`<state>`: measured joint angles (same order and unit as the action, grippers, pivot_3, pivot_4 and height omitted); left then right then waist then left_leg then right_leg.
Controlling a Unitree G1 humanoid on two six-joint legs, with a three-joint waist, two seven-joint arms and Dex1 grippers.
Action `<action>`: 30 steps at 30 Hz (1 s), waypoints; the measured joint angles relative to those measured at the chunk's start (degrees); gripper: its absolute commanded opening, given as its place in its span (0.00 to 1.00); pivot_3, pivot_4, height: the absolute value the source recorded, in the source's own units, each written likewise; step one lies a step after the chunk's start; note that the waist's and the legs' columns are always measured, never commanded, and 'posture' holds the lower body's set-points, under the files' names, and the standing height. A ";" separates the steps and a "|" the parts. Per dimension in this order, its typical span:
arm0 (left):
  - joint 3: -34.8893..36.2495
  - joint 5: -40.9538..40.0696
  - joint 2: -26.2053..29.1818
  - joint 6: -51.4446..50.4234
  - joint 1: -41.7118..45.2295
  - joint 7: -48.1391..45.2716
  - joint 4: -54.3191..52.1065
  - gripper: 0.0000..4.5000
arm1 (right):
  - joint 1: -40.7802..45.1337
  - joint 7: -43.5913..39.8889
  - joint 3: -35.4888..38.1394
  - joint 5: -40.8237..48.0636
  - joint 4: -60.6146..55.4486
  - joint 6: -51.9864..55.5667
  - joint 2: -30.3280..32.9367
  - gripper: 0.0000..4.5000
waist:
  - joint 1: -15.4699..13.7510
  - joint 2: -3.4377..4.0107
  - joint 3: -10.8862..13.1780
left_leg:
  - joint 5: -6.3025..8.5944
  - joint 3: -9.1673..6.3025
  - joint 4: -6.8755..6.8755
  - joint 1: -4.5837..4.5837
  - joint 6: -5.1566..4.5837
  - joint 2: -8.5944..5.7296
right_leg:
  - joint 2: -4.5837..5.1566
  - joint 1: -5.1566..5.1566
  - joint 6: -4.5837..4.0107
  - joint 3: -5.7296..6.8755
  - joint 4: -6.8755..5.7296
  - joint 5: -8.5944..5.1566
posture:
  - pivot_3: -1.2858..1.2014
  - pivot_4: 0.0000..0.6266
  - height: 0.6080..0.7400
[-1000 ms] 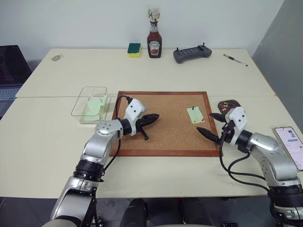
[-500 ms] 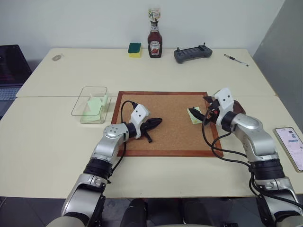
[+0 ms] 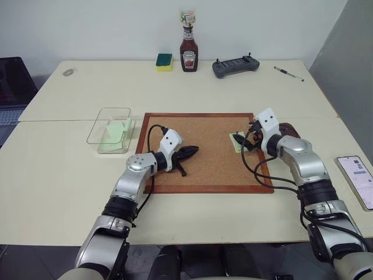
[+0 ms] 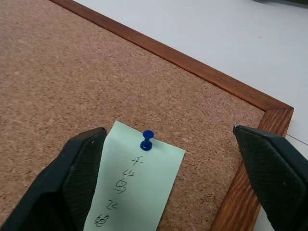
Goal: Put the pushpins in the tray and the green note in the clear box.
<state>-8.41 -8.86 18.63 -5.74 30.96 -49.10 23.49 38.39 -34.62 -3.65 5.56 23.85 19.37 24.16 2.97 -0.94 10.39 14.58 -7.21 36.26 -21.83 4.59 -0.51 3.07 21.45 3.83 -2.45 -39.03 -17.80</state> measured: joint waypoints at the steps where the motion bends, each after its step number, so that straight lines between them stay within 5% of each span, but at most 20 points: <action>1: 0.04 0.00 0.00 -0.15 -0.16 -0.06 -0.26 0.00 | 0.34 -0.05 0.00 -0.16 0.60 -0.29 -0.16 0.76 | 0.08 0.01 0.00 | 0.00 0.00 0.00 0.00 0.00 0.00 | 0.00 0.00 0.00 0.00 0.00 0.00 | 0.52 0.24 1.00; 19: 0.12 0.04 -0.16 -1.31 -0.95 -0.24 -1.50 0.00 | 3.71 -2.38 -1.25 -1.96 5.78 -0.93 -1.85 0.02 | 0.20 0.10 -0.06 | 0.00 -0.02 0.04 0.03 0.00 -0.02 | 0.02 -0.07 0.00 0.01 0.00 0.00 | 0.52 0.24 1.00; 30: -0.05 0.07 -0.14 -1.37 -1.25 -0.39 -1.83 0.00 | 3.46 -2.46 -0.82 -1.07 3.54 2.52 -1.92 0.02 | 0.19 0.15 -0.09 | 0.00 -0.05 0.11 0.01 0.00 -0.03 | 0.02 -0.07 0.01 0.02 -0.03 0.01 | 0.52 0.24 1.00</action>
<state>-8.46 -8.79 18.49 -7.11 29.71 -49.49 21.67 41.86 -37.08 -4.46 4.49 27.39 21.89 22.24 3.15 -0.79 10.30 14.58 -7.26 36.37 -21.82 4.59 -0.54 3.09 21.38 3.84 -2.43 -39.06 -17.79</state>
